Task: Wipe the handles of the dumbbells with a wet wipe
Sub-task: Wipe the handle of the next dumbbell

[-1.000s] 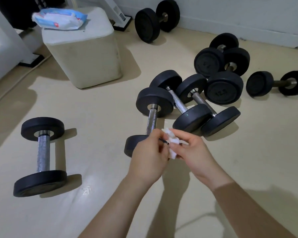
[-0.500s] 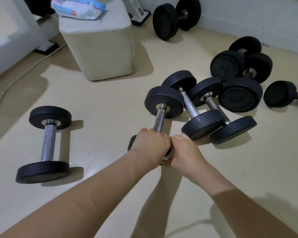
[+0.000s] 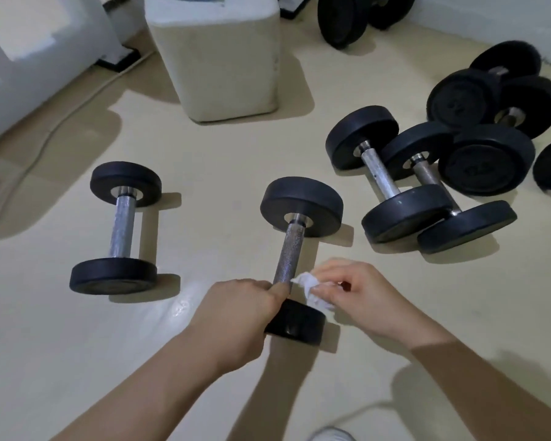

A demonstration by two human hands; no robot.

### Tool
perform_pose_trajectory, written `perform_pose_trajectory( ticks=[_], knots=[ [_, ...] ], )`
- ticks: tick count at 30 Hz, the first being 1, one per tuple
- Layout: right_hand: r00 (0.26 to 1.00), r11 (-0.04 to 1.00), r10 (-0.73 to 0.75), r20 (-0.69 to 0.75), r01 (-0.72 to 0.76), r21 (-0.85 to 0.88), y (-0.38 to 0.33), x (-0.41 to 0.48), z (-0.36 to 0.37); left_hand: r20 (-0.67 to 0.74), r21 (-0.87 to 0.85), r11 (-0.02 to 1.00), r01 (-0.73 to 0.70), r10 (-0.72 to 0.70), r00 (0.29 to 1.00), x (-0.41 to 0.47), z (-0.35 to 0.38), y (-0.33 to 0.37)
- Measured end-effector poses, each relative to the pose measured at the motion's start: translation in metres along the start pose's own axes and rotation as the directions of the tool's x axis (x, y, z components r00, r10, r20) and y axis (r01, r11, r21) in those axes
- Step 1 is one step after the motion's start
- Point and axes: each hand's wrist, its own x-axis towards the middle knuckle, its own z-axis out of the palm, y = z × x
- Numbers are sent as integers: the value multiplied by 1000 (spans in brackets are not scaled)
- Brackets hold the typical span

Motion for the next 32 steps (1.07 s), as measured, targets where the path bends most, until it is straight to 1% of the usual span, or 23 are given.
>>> perform_pose_trajectory(
  ticks=[3,5,7,9,10,11,13,14,15,16,18,19,20,22,23,24,26,27,28,29,30,31,32],
  knots=[
    [978,996,42,-205,-56,-65,13,40,0,19,-40,999,-2,3,1000,1,-2,-8],
    [940,998,47,-338,-54,-12,15,64,16,48,-132,991,-1,8,999,5,-4,-14],
    [875,999,-3,-484,-15,-34,14,84,27,76,-266,964,10,11,997,6,-5,-21],
    [835,995,-79,-545,32,-96,18,95,32,72,-366,931,8,20,997,5,-1,-28],
    [854,991,-103,-511,46,-123,20,93,35,61,-398,917,9,17,998,4,2,-31],
    [894,986,-127,-429,69,-149,23,84,38,48,-426,905,9,13,999,3,4,-34],
    [964,970,-191,-187,156,-186,20,62,43,34,-471,882,14,3,999,2,8,-36],
    [968,955,-231,-96,207,-213,18,57,42,35,-486,874,16,1,999,2,8,-35],
    [962,944,-257,-90,230,-238,16,63,37,39,-498,867,17,3,999,3,8,-33],
    [947,936,-284,-148,240,-258,19,75,31,43,-514,857,17,6,999,4,9,-32],
    [894,925,-308,-326,201,-324,20,98,22,31,-555,832,11,8,999,8,9,-30],
    [892,928,-291,-346,176,-327,19,97,23,23,-559,829,-4,20,1000,9,9,-30],
    [911,935,-270,-312,171,-309,18,89,28,21,-550,835,-22,40,999,10,9,-29],
    [959,929,-276,-63,249,-274,16,61,36,5,-499,863,-77,92,996,9,9,-24],
    [964,925,-263,42,264,-273,15,56,34,-28,-443,888,-125,126,992,9,10,-20],
    [967,916,-252,41,252,-312,17,61,28,-54,-372,913,-166,157,986,10,10,-16],
    [947,905,-262,-187,174,-389,26,86,13,-91,-298,932,-206,187,978,10,12,-7],
    [935,907,-240,-262,120,-404,24,89,9,-119,-289,932,-220,193,974,10,14,-2],
    [937,911,-230,-263,113,-396,25,86,11,-135,-289,928,-237,206,969,11,17,1],
    [960,911,-232,-157,158,-381,24,75,14,-144,-283,926,-250,217,966,12,17,5],
    [972,906,-234,2,219,-363,22,62,18,-147,-269,928,-257,224,963,12,17,9],
    [964,905,-208,167,255,-340,20,51,18,-159,-236,934,-268,235,959,13,17,13],
    [951,902,-187,247,266,-340,18,49,14,-173,-195,940,-279,247,953,14,18,17]
  ],
)
